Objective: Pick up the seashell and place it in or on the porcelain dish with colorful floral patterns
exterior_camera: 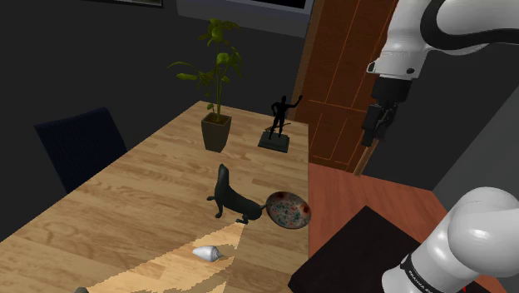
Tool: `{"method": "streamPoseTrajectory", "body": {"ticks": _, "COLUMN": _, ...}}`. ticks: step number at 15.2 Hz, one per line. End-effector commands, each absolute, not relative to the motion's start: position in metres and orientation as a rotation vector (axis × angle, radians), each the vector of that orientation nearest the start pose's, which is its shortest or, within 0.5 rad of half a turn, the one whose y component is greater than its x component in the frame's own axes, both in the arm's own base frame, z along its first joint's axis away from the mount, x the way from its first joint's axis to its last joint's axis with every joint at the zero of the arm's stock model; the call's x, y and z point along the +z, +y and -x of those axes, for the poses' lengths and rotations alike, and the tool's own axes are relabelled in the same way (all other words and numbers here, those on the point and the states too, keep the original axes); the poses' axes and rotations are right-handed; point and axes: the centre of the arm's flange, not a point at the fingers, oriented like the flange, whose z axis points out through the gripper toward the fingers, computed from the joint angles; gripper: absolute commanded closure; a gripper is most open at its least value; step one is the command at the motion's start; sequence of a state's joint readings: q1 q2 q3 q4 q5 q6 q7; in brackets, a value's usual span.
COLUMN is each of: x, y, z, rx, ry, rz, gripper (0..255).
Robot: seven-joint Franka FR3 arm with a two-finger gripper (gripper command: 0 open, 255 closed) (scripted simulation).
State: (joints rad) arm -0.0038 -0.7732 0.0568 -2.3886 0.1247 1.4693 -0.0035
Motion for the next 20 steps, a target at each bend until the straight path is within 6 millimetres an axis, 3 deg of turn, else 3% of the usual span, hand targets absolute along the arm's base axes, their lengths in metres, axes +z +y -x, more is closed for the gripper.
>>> {"method": "streamPoseTrajectory", "body": {"ticks": 1, "x": 0.563, "y": 0.034, "z": -0.296, "rx": 0.226, "ry": -0.062, "rz": 3.050, "gripper": 0}}
{"method": "streamPoseTrajectory", "body": {"ticks": 20, "x": 0.387, "y": 0.199, "z": -0.358, "rx": 0.044, "ry": -0.234, "rz": 3.099, "gripper": 0}}
